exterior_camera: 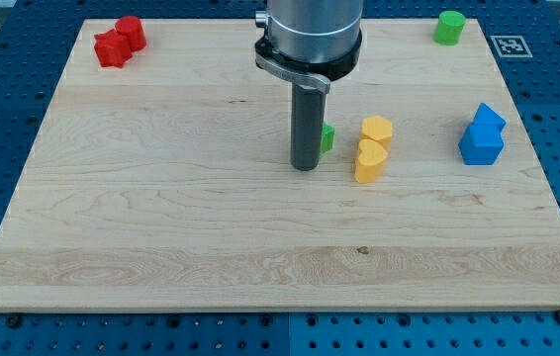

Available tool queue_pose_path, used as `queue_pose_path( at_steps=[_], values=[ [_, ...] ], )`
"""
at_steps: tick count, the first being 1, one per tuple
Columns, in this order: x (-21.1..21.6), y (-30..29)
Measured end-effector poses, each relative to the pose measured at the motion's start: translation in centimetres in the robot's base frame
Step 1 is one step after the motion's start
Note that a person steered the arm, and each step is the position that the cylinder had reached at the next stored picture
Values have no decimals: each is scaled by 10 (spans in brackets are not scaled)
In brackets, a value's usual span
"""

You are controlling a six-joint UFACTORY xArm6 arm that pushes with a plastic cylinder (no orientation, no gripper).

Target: Move the green star to the top side of the hexagon

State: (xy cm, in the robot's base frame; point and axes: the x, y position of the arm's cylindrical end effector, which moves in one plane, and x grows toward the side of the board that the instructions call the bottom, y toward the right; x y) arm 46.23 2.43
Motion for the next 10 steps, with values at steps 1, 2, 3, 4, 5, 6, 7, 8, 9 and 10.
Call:
queue_pose_path(
  at_steps=[1, 2, 3, 4, 5, 6, 7, 8, 9, 10],
  values=[
    [28, 1],
    [34, 2],
    [34, 2],
    [39, 2],
    [41, 2],
    [8, 2],
    [-40, 2],
    [-59, 4],
    [-91, 6],
    [-117, 15]
  ],
)
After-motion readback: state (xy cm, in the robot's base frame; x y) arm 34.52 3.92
